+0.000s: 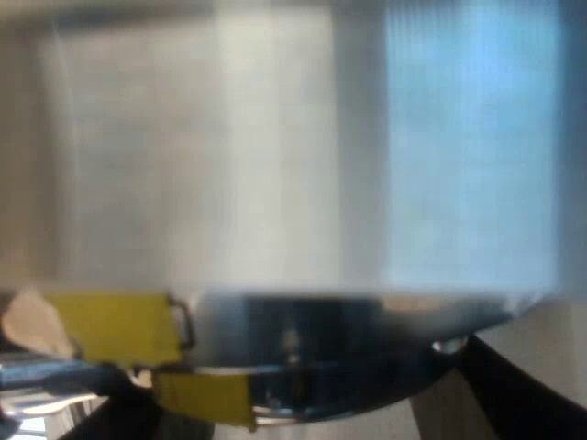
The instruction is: Put the handle in the coffee machine
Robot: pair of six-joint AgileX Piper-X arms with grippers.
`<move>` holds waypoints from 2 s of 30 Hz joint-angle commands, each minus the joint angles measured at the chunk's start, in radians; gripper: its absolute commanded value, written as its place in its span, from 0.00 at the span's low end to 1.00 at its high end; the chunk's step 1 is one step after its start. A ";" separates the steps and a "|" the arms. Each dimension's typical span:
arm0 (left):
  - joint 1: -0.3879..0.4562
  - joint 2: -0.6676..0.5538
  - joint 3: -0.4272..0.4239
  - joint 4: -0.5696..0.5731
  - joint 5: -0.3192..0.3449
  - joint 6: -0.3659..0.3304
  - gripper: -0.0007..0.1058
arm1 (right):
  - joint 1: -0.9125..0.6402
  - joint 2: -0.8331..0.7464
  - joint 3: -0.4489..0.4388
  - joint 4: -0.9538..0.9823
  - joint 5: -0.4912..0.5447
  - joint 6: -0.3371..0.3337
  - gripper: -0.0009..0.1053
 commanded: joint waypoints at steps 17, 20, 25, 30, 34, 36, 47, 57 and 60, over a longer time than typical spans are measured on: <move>-0.047 -0.055 -0.173 0.077 -0.052 -0.043 0.01 | -0.005 -0.009 -0.009 -0.069 0.008 -0.006 0.48; -0.105 -0.050 -0.173 0.023 -0.129 -0.118 0.01 | -0.005 -0.009 -0.009 -0.082 0.008 -0.006 0.48; -0.216 -0.008 -0.204 -0.003 -0.288 -0.168 0.01 | -0.005 -0.009 -0.009 -0.082 0.008 -0.006 0.48; -0.249 0.036 -0.247 0.021 -0.363 -0.177 0.01 | -0.005 -0.009 -0.009 -0.082 0.008 -0.006 0.48; -0.249 0.049 -0.281 0.113 -0.405 -0.149 0.01 | -0.005 -0.009 -0.009 -0.082 0.008 -0.006 0.48; -0.249 0.049 -0.283 0.123 -0.412 -0.132 0.01 | -0.005 -0.009 -0.009 -0.082 0.008 -0.006 0.48; -0.249 0.096 -0.282 0.271 -0.462 -0.041 0.01 | -0.005 -0.009 -0.009 -0.082 0.008 -0.006 0.48; -0.249 0.096 -0.296 0.452 -0.364 0.021 0.01 | -0.005 -0.009 -0.009 -0.082 0.008 -0.006 0.48; -0.249 0.096 -0.296 0.493 -0.342 0.029 0.01 | -0.005 -0.009 -0.009 -0.082 0.008 -0.006 0.48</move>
